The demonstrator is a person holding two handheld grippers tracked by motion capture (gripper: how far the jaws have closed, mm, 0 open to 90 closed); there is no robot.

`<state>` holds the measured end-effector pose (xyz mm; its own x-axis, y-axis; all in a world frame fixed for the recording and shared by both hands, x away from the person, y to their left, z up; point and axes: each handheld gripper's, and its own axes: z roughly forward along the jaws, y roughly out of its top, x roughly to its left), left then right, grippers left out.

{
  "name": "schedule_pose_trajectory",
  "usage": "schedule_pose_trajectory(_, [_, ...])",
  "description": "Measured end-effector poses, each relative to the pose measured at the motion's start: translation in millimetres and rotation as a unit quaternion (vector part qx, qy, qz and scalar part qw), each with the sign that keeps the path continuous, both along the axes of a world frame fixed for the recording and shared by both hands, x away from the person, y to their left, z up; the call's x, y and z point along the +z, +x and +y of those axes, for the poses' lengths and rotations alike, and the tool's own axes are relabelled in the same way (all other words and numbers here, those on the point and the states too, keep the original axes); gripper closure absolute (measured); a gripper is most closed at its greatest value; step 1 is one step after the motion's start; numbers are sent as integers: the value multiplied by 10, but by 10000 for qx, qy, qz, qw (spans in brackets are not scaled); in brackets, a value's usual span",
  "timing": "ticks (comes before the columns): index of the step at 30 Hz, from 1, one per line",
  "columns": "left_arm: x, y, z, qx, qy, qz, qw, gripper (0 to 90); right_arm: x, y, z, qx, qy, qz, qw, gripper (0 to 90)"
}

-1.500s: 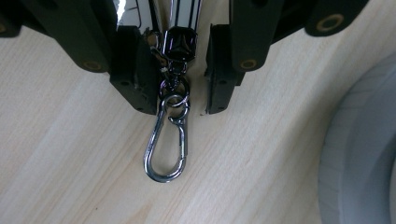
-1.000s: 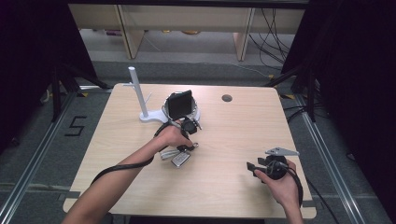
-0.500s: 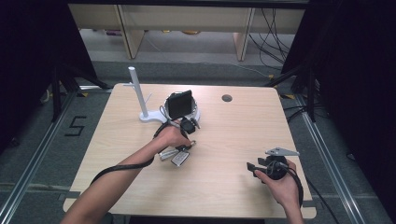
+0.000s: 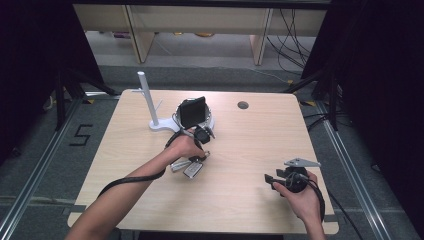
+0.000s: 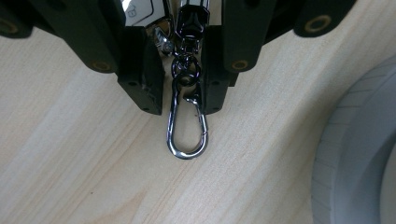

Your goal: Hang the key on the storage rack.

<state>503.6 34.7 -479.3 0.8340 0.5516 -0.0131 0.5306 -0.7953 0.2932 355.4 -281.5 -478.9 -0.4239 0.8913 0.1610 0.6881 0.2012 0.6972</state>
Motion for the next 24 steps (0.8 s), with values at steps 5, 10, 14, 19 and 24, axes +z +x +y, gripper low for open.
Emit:
schedule_pose_trajectory(5, [1,-1,-2,142,-67,60,9999,742,-15,2,0,35,69,-29,10000,451])
schedule_pose_trajectory(10, [2,17,38,237,-170,153,9995,752,-22,5,-8,45,61,-65,10000,451])
schedule_pose_trajectory(14, [-4,55,91,405,-395,347,9978,755,-1,-2,-17,20,-76,-87,9999,451])
schedule_pose_trajectory(19, [-1,69,110,411,-433,404,9974,757,-1,-4,-21,-21,-12,-31,10000,452])
schedule_pose_trajectory(24, [81,55,105,390,-548,229,9975,844,11,-8,-15,-25,-13,1,10000,453])
